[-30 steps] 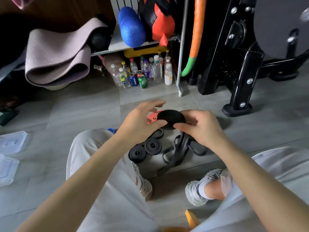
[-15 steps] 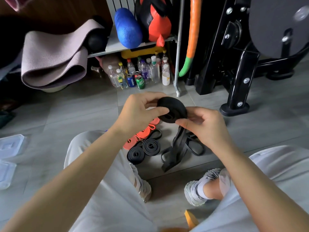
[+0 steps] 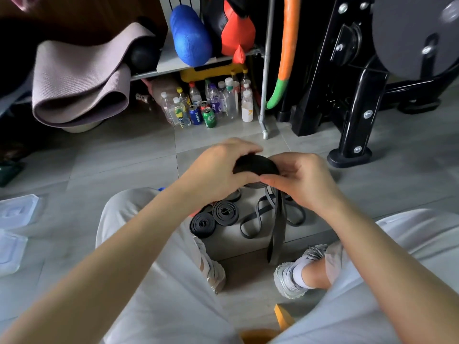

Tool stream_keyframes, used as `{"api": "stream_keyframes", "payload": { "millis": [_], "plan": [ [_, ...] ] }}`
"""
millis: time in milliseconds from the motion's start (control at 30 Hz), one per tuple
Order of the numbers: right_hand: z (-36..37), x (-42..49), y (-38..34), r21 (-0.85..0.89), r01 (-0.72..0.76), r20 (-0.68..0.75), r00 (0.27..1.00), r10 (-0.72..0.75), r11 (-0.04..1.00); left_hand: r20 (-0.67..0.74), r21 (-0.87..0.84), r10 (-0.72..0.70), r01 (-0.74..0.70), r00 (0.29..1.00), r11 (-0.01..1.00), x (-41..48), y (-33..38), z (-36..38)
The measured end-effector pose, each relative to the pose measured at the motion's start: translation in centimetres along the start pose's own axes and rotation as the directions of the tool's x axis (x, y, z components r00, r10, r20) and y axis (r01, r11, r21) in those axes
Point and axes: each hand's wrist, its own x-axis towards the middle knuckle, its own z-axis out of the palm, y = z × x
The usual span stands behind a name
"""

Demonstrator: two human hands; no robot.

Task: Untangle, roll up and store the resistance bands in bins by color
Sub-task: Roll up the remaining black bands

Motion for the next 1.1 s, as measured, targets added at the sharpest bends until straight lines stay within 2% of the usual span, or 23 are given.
{"api": "stream_keyframes", "payload": {
  "millis": [33,100,200,267,333,433,533,600,633,667,700,733,767,800,867,933,1033,1100],
  "plan": [
    [0.1,0.2,-0.2,-0.031,0.014,0.004,1.000,-0.013,0.999,0.033,0.087,0.014,-0.017,0.999,0.996,0.2,0.3,-0.3],
    [0.1,0.5,-0.4,0.006,0.011,-0.001,1.000,-0.011,1.000,0.004,0.089,-0.012,0.011,1.000,0.996,0.5,0.3,-0.7],
    [-0.3,0.7,-0.7,0.146,-0.028,0.016,1.000,0.026,0.989,-0.083,-0.103,-0.073,0.065,0.994,0.993,0.8,-0.3,-1.5],
    [-0.4,0.6,-0.8,0.223,-0.055,0.029,0.998,0.050,0.973,-0.128,-0.342,-0.160,0.108,0.979,0.934,0.7,-0.8,-2.0],
    [-0.2,0.5,-0.7,0.345,-0.063,0.019,0.998,0.060,0.937,-0.131,-0.577,-0.228,0.113,0.965,0.809,0.4,-1.1,-2.0],
    [0.4,0.7,-0.7,0.469,-0.045,-0.030,0.997,0.067,0.882,-0.117,-0.812,-0.302,0.084,0.946,0.578,0.0,-0.8,-1.3],
    [1.3,1.2,-0.8,0.500,-0.017,-0.087,0.994,0.069,0.866,-0.043,-0.949,-0.351,0.071,0.935,0.307,-0.2,-0.4,-0.1],
    [1.5,1.5,-0.9,0.479,0.001,-0.131,0.989,0.071,0.878,0.022,-0.980,-0.361,0.092,0.932,0.178,-0.2,-0.5,0.7],
    [1.4,1.5,-0.8,0.456,0.005,-0.139,0.988,0.066,0.890,0.047,-0.976,-0.371,0.122,0.927,0.183,-0.2,-0.8,0.9],
    [1.3,1.6,-0.8,0.421,-0.001,-0.136,0.989,0.064,0.907,0.042,-0.944,-0.384,0.163,0.922,0.288,-0.3,-0.9,0.8],
    [1.1,1.7,-0.6,0.377,-0.014,-0.125,0.990,0.066,0.926,-0.006,-0.850,-0.384,0.198,0.923,0.489,-0.3,-1.2,0.5],
    [0.9,1.8,-0.4,0.316,-0.029,-0.105,0.992,0.066,0.948,-0.081,-0.667,-0.340,0.202,0.937,0.717,-0.3,-1.5,0.1],
    [0.7,1.9,-0.4,0.244,-0.039,-0.071,0.996,0.058,0.969,-0.134,-0.420,-0.238,0.162,0.962,0.893,-0.3,-1.6,-0.5],
    [0.7,2.0,-0.4,0.185,-0.038,-0.031,0.999,0.044,0.982,-0.127,-0.177,-0.123,0.099,0.984,0.979,-0.1,-1.5,-0.9],
    [1.0,2.2,-0.5,0.139,-0.031,0.033,0.999,0.026,0.990,-0.035,0.145,0.024,-0.019,0.999,0.989,0.4,-0.9,-1.7],
    [1.1,2.4,-0.7,0.141,-0.022,0.041,0.999,0.017,0.990,-0.008,0.231,0.037,-0.034,0.999,0.972,1.0,-0.6,-2.4],
    [0.6,3.0,0.0,0.161,-0.072,0.073,0.995,0.060,0.984,-0.072,0.090,0.008,-0.001,0.997,0.996,1.7,-0.7,-3.0],
    [1.0,2.7,2.3,0.039,-0.158,0.181,0.972,0.149,0.987,-0.125,-0.178,-0.087,0.064,0.988,0.982,1.8,-1.1,-3.3]
  ]
}}
